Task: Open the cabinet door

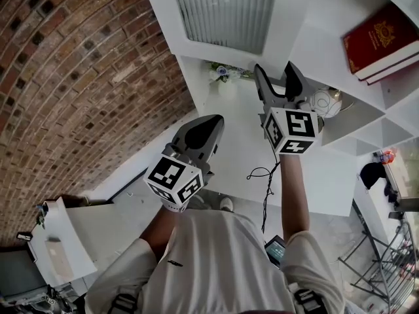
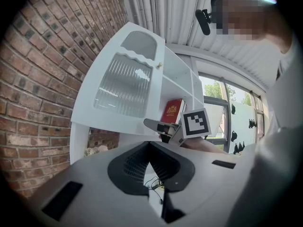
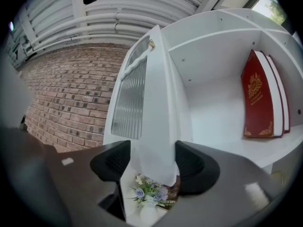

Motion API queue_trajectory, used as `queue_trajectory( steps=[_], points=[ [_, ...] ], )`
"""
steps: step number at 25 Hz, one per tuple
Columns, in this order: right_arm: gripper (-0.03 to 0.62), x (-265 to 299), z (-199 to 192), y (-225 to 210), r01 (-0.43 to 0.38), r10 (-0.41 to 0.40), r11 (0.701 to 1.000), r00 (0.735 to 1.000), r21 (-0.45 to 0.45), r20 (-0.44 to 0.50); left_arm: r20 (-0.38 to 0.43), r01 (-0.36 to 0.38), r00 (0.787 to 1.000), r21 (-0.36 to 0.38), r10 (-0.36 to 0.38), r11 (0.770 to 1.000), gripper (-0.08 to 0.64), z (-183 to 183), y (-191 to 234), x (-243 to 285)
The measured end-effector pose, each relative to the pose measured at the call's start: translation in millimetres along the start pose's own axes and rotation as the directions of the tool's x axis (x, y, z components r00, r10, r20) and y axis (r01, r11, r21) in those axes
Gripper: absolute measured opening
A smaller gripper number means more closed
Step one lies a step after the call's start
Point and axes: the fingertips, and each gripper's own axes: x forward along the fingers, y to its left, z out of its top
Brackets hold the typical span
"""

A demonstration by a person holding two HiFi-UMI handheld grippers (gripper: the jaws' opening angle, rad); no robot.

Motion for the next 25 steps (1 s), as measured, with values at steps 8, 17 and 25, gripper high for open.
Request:
queue_trajectory(
  steps=[8,17,25],
  points=[
    [0.263,-8.8,1.2,0.6,0.010,-0.010,1.000,1.000,0.007,-0.003,0.006,-0.005,1.000,-0.002,0.005,1.000,0.009,-0.2,-5.7,-8.7],
    [0.163,-21.4,3.4,-2.7,0.028,-0.028,0.999,1.000,0.028,0.009,0.013,-0.014,1.000,-0.006,0.014,1.000,0.009,-0.3,-11.7,-21.4],
    [0.150,-31.4,4.7,6.7,0.028,-0.028,0.999,1.000,0.026,0.012,0.021,-0.023,1.000,-0.005,0.024,1.000,0.009,0.4,-17.4,-33.2]
  ],
)
